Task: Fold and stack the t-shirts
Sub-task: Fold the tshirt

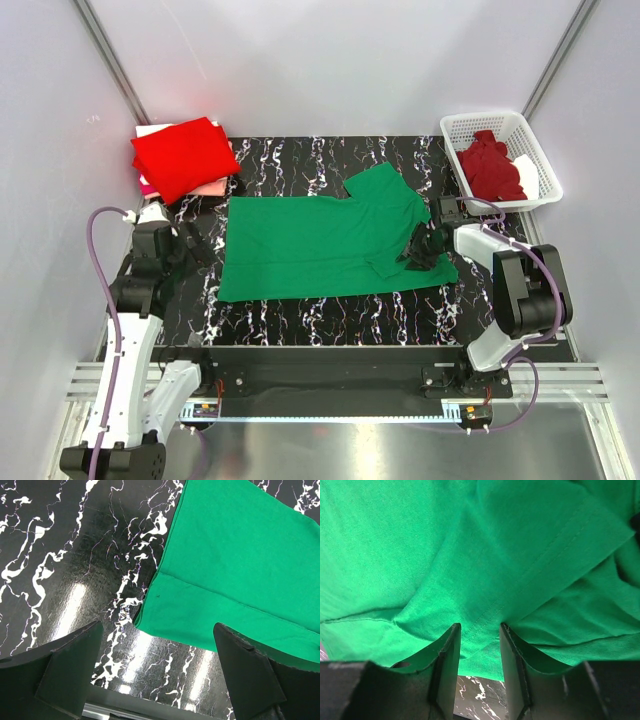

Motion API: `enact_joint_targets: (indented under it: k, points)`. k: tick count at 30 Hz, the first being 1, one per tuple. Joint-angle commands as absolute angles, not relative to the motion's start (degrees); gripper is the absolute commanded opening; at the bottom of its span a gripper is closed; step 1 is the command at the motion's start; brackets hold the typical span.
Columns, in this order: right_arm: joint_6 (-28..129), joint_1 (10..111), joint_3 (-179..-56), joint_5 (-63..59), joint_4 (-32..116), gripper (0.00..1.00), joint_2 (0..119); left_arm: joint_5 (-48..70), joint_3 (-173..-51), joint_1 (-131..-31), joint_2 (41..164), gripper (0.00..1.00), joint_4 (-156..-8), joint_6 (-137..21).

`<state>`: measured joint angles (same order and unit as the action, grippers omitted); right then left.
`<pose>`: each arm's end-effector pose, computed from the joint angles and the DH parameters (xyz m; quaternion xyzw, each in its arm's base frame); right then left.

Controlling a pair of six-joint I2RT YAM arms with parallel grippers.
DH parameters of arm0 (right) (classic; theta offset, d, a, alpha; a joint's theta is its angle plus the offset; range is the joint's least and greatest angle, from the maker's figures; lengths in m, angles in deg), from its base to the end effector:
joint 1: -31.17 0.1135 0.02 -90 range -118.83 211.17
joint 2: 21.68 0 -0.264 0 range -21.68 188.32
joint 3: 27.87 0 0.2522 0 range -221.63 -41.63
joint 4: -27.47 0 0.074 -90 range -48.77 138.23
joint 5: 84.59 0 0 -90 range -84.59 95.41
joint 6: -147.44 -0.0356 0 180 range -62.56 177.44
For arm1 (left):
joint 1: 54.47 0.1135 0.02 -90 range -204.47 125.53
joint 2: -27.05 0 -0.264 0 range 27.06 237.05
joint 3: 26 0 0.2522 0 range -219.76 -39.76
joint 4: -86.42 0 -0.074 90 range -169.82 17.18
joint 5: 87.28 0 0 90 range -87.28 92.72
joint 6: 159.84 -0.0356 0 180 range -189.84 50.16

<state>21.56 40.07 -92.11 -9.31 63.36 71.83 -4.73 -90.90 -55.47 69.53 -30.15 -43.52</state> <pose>0.2967 0.0556 0.1553 0.1991 0.9483 0.1969 0.1496 0.1410 0.0022 0.3163 -0.2253 0.8801 -0.0403 0.4160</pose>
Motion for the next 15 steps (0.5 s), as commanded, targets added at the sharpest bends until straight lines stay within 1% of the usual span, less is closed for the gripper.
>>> enact_joint_targets:
  k: [1,6,9,11,15]
  points:
    - [21.8,40.9,-93.4,-10.7,62.7,0.43,71.4,-5.1,-91.4,-54.9,69.0,0.99,-32.8,-44.9]
    - [21.5,41.1,-92.5,-11.0,63.7,0.44,69.2,-4.7,-91.4,-54.6,69.3,0.99,-33.0,-45.0]
    - [21.0,41.6,-92.2,-11.0,64.3,0.46,67.4,-4.7,-91.4,-54.5,69.0,0.99,-33.0,-44.9]
    - [21.1,42.0,-92.3,-11.1,65.3,0.50,66.6,-4.8,-91.4,-54.5,68.8,0.99,-33.0,-45.0]
    - [21.2,42.0,-92.0,-10.7,66.4,0.54,65.9,-5.1,-91.4,-54.5,68.5,0.99,-32.9,-44.9]
